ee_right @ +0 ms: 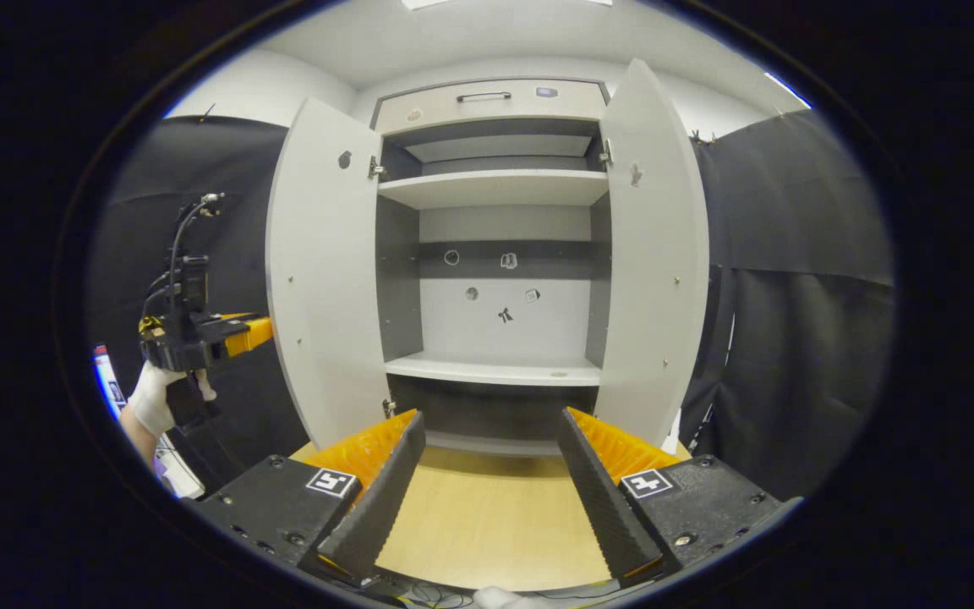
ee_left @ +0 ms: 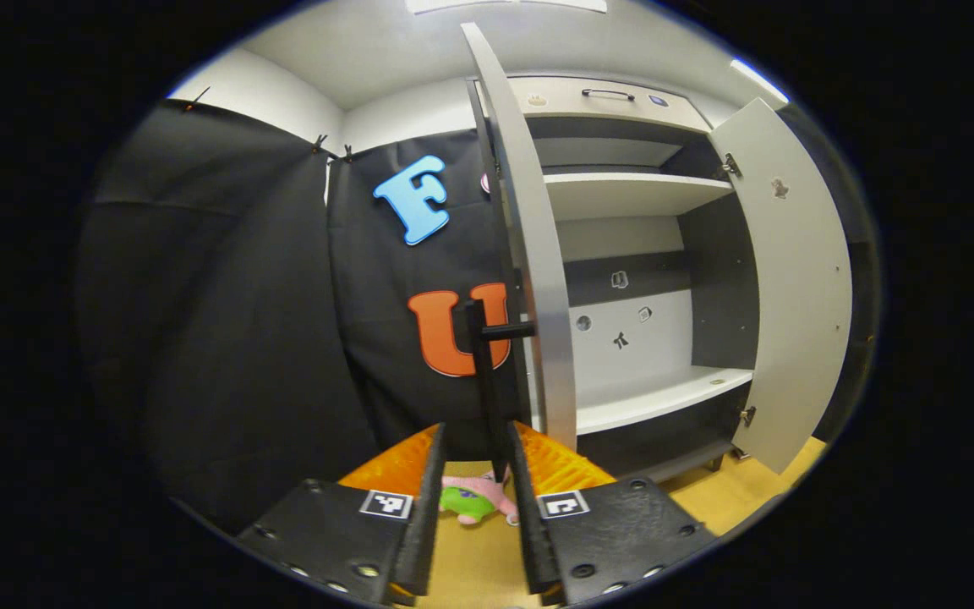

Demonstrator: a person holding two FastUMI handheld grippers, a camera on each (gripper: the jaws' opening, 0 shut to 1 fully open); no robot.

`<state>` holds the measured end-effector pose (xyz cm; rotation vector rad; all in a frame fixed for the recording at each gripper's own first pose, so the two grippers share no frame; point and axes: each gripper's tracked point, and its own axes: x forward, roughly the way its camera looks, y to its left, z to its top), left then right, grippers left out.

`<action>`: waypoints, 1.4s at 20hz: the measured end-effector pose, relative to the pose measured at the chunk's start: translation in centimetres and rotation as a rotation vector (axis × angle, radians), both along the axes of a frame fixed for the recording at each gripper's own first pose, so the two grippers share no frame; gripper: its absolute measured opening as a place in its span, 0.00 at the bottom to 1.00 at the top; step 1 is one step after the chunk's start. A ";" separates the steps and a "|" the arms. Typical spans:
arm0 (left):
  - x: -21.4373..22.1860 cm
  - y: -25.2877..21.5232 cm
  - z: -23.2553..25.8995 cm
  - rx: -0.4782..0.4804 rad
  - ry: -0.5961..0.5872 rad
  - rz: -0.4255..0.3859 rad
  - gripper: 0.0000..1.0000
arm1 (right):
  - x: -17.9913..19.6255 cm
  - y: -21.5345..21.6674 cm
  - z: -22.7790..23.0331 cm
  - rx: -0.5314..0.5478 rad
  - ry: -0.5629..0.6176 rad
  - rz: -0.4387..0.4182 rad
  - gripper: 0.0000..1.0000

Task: Open the right door of the double-door shoe cabinet with the right hand, and open the left door with the left hand.

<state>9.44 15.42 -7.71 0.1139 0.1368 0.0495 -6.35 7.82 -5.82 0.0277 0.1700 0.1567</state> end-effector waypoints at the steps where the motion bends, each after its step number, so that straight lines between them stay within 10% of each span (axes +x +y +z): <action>1: -0.7 0.3 0.1 -0.005 -0.002 0.010 0.57 | 0.3 0.0 0.1 -0.006 -0.006 -0.004 0.99; 4: -2.9 0.7 -0.2 -0.008 0.014 0.034 0.95 | 0.9 -0.1 0.2 -0.019 -0.010 -0.007 0.99; 11: -7.4 0.7 2.8 -0.050 -0.004 0.104 0.96 | 2.1 -0.4 1.1 -0.028 -0.032 -0.016 0.99; 28: -8.4 -16.5 3.2 -0.106 0.000 -0.151 0.96 | 2.5 -5.6 1.7 -0.024 -0.044 -0.118 0.99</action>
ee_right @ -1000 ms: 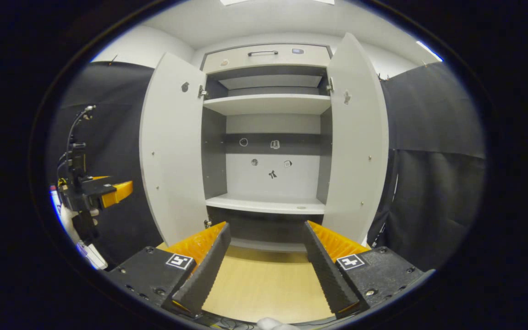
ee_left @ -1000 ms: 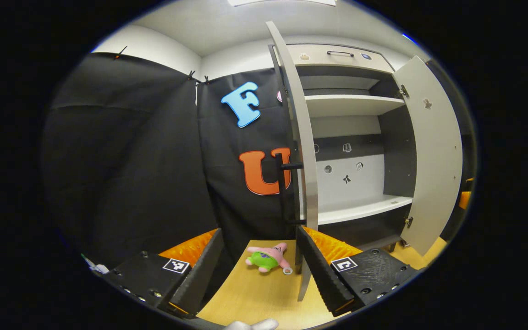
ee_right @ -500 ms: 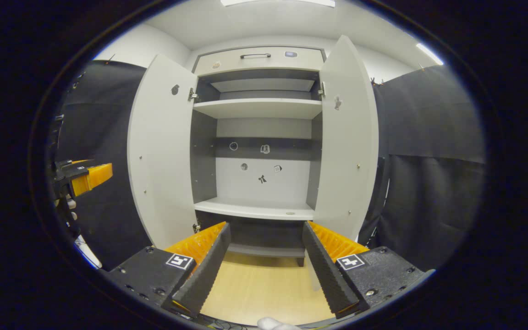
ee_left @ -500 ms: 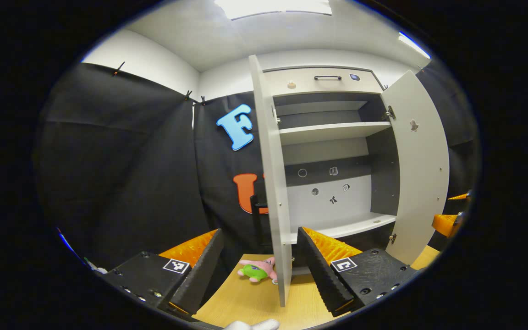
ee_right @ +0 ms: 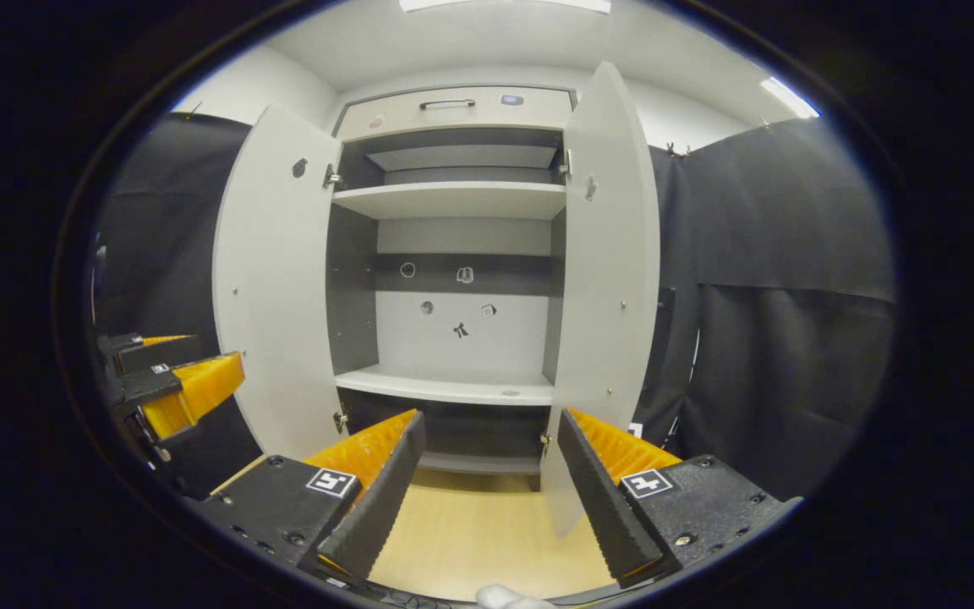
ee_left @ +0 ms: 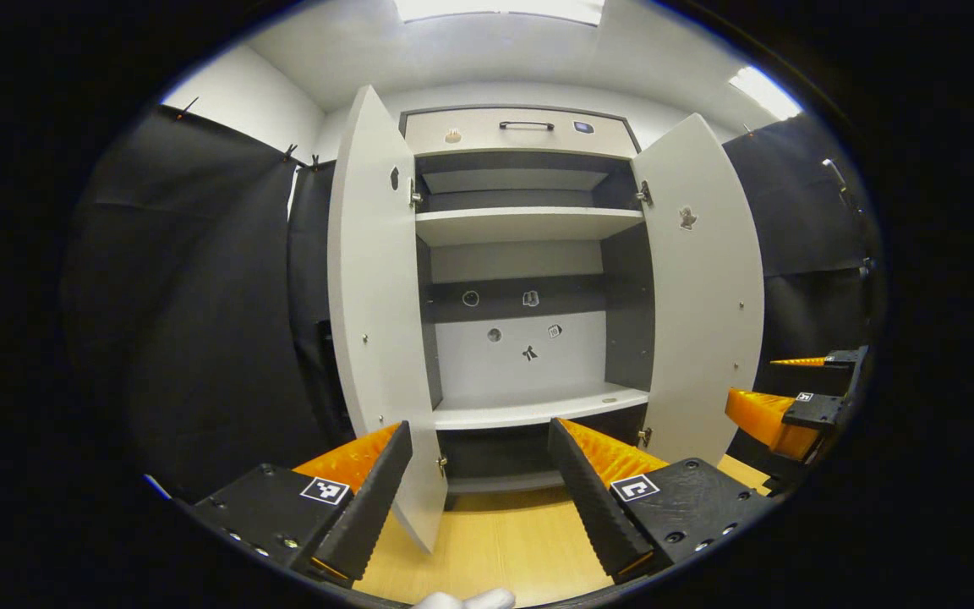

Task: Open the right door of the double-door shoe cabinet with the right hand, and open the left door with the left hand.

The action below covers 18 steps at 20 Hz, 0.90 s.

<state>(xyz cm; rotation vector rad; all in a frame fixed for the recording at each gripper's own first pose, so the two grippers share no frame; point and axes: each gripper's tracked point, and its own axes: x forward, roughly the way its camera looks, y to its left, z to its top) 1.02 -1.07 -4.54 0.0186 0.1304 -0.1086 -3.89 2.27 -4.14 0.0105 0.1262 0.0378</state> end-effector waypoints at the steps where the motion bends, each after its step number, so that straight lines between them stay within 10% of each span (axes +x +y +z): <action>1: 0.0 -0.1 0.0 0.000 0.001 0.005 0.96 | 0.0 -0.2 0.1 -0.001 -0.002 0.000 0.99; 18: 0.9 0.5 0.4 -0.008 -0.003 0.059 0.96 | 2.7 -0.8 1.1 0.021 -0.033 0.021 0.99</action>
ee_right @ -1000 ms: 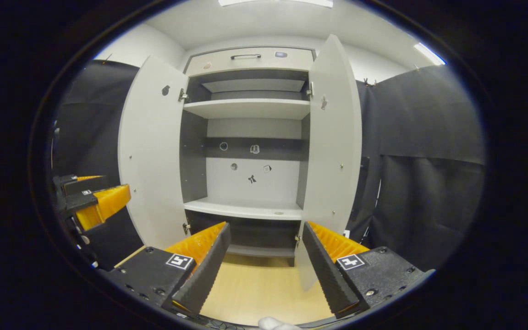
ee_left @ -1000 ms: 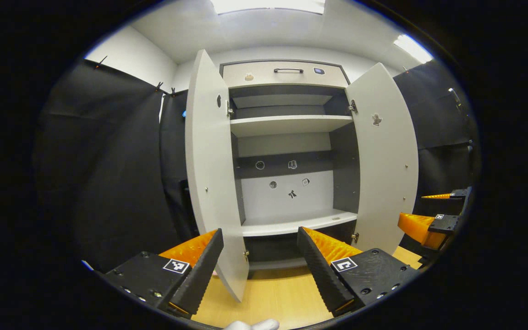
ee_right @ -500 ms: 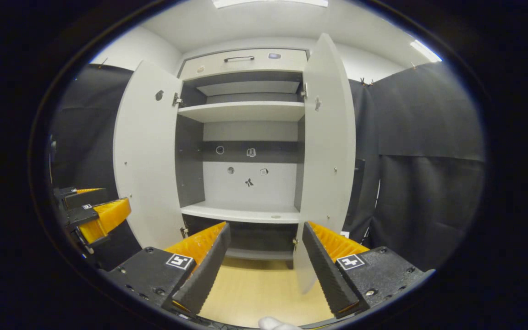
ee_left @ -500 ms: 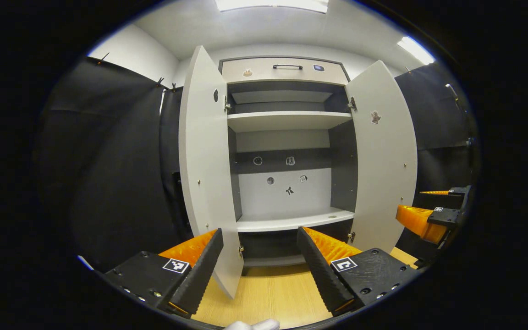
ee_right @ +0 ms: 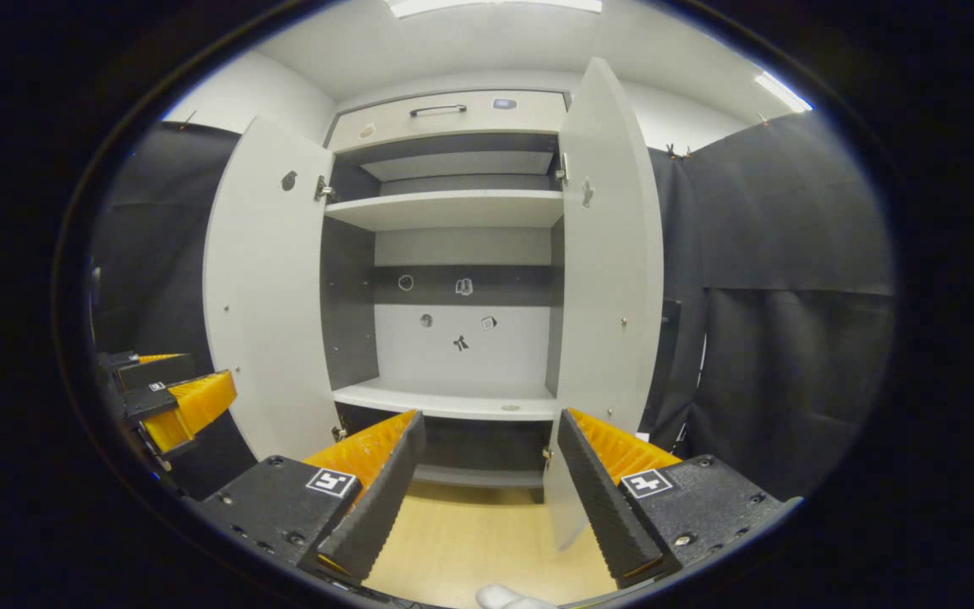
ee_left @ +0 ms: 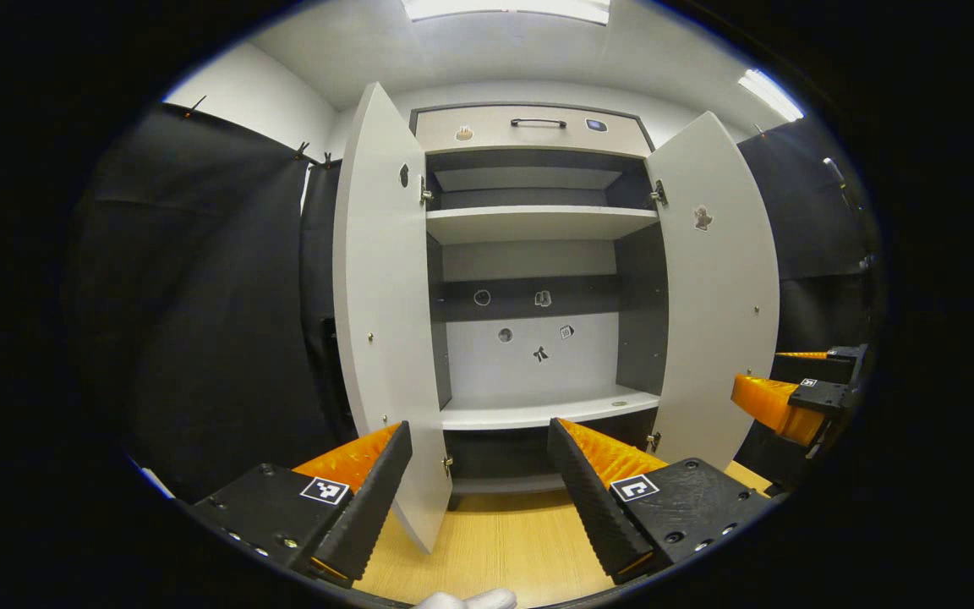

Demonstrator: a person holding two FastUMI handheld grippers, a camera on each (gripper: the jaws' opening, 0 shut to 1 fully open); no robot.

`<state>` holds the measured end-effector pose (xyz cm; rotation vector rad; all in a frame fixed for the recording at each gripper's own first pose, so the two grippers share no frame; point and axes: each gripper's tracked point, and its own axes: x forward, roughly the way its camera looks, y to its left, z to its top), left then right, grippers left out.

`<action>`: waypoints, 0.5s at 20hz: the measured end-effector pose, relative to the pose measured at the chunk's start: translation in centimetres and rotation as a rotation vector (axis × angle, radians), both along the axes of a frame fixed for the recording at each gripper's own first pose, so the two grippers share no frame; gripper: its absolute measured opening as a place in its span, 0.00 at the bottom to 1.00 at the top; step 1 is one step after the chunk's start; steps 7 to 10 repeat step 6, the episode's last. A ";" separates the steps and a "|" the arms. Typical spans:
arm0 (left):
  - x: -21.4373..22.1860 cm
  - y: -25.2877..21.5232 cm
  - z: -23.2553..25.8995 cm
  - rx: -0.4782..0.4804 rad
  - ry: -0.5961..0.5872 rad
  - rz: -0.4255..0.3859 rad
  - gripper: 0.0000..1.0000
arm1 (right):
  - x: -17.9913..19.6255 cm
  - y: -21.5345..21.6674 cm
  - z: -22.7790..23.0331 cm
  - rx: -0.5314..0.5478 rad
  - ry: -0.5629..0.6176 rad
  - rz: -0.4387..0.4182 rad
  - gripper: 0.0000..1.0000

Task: Open the right door of the double-door shoe cabinet with the right hand, and open the left door with the left hand.

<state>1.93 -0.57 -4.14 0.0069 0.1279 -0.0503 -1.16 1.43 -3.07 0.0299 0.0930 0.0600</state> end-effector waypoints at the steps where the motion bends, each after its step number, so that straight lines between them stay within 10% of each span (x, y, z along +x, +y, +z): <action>1: 0.2 0.1 0.1 0.003 -0.002 0.002 0.96 | 0.3 0.1 0.0 0.000 0.000 0.004 0.98; 10: 1.2 -0.3 0.3 0.009 -0.006 -0.004 0.96 | 1.1 -0.1 0.1 0.004 -0.004 0.002 0.99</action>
